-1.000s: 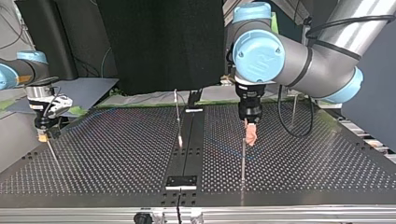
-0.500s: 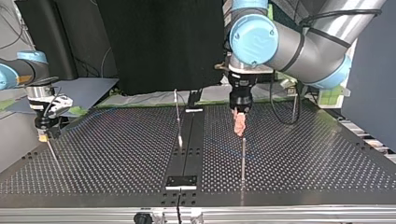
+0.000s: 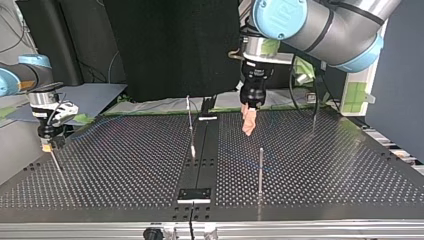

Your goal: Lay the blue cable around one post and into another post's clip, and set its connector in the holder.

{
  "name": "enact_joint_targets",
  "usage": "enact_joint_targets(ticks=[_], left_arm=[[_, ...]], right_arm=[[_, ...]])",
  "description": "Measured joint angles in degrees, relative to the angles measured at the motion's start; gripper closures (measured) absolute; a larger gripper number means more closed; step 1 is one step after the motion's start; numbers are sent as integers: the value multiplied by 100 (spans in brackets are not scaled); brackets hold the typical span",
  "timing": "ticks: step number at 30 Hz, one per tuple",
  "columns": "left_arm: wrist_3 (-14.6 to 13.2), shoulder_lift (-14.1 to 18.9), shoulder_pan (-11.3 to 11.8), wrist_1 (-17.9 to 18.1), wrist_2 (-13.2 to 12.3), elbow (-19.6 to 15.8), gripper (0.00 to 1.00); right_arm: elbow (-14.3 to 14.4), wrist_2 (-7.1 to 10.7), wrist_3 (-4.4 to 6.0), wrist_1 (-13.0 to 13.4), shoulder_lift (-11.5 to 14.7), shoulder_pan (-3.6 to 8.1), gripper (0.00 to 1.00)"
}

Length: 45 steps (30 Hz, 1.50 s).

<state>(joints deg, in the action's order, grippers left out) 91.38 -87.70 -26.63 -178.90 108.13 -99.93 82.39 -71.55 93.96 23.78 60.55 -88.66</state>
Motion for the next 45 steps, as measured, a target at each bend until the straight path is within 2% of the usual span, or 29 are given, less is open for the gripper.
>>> enact_joint_targets(ticks=[7,14,32,36,45], left_arm=[[98,-143,-2,335,-42,-335,0],[-37,-421,-5,685,-59,-685,0],[-76,-467,-40,1533,-104,-1532,0],[-15,-480,-37,1746,-126,-1745,0],[34,-745,-21,2258,-180,-2257,0]], right_arm=[[2,0,2,-11,2,-1,0],[1,0,3,-7,-1,2,0],[1,0,5,-13,-3,2,0],[1,0,9,-15,-3,1,0],[1,0,6,-16,-2,0,0]])
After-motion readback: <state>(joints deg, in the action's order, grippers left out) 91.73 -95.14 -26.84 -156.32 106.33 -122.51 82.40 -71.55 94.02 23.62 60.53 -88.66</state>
